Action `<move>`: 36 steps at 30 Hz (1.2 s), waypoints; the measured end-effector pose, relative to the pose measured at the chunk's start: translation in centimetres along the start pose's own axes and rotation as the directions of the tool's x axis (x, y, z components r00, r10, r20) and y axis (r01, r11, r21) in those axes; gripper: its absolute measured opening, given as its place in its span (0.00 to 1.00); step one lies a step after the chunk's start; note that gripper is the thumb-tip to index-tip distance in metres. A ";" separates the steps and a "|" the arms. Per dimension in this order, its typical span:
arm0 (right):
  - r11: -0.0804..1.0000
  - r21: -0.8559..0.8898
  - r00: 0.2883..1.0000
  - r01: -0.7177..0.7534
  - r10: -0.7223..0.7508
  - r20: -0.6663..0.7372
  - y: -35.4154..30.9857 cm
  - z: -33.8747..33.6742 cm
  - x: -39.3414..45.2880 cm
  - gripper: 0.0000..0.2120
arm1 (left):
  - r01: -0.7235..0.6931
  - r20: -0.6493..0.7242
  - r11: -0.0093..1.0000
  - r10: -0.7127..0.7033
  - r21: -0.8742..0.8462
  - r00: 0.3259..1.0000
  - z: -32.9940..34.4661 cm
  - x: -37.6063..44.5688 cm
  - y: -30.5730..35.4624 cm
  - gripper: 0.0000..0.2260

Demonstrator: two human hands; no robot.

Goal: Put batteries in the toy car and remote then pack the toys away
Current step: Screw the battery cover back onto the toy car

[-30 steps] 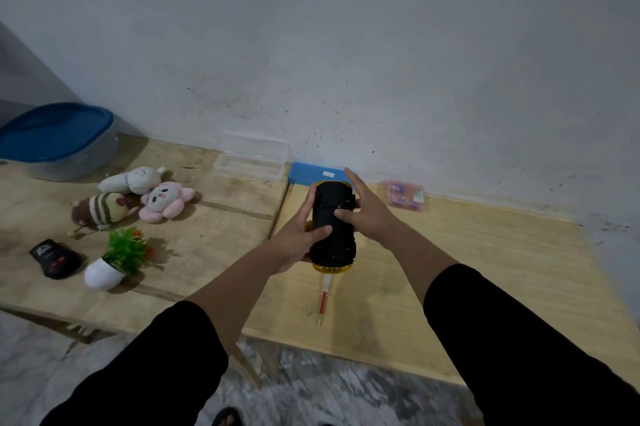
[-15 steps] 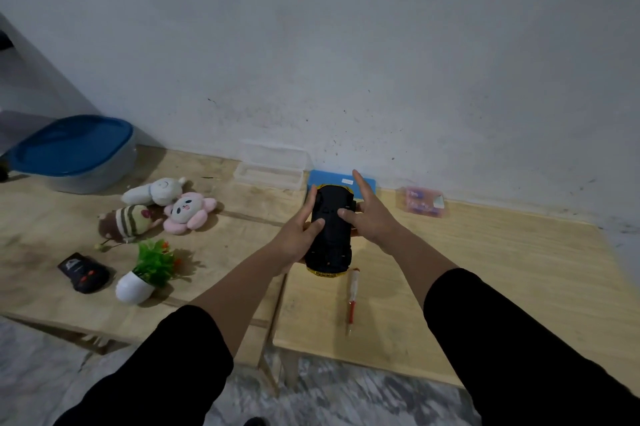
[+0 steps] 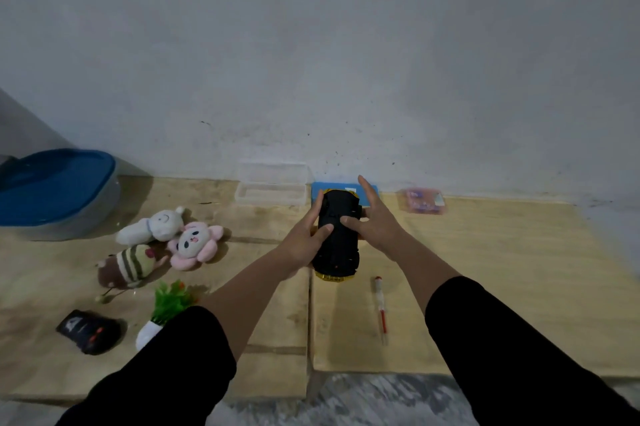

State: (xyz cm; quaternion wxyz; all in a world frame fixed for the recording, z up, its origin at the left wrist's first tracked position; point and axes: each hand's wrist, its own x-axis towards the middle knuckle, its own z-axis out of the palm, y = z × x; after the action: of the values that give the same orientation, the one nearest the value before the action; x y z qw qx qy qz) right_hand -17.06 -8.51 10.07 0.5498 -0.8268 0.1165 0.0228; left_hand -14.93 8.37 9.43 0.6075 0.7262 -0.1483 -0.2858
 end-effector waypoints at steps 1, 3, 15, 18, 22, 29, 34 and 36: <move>1.000 0.017 0.999 -0.017 0.017 0.027 -0.1 0.1 -0.2 0.43 | -0.001 0.002 1.000 0.001 -0.002 1.000 -0.3 0.1 0.0 0.30; 1.000 0.007 0.998 -0.022 0.022 0.056 0.0 0.3 -0.5 0.45 | 0.010 0.020 1.000 -0.010 -0.017 1.000 -0.7 0.4 -0.3 0.31; 0.976 -0.046 0.964 -0.214 0.204 -0.172 6.7 2.1 -3.7 0.37 | 0.160 0.162 0.987 -0.155 -0.015 0.974 0.1 0.9 -5.3 0.37; 0.932 -0.209 0.938 -0.298 0.245 -0.246 9.9 2.0 -4.3 0.35 | 0.222 0.137 0.975 -0.217 -0.021 0.966 0.3 0.9 -7.1 0.36; 0.840 -0.267 0.878 -0.473 0.421 -0.229 12.5 2.1 -4.1 0.37 | 0.272 0.101 0.962 -0.268 -0.025 0.958 0.2 0.9 -8.5 0.37; 0.813 -0.351 0.884 -0.465 0.409 -0.225 14.4 2.7 -3.1 0.36 | 0.315 0.080 0.947 -0.310 -0.063 0.947 0.5 1.5 -8.5 0.37; 0.865 -0.261 0.894 -0.429 0.365 -0.262 11.7 0.0 -1.1 0.38 | 0.316 0.066 0.946 -0.311 -0.073 0.948 1.0 2.0 -7.7 0.37; 0.900 -0.254 0.917 -0.354 0.281 -0.282 9.6 -2.0 0.1 0.37 | 0.296 0.065 0.953 -0.292 -0.061 0.954 1.3 2.2 -7.0 0.37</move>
State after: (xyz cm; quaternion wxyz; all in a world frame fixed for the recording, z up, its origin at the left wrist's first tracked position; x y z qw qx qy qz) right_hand -19.20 -13.89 2.11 0.3888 -0.8668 0.3108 0.0309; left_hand -14.90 7.65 2.06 0.5789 0.7101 -0.0453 -0.3981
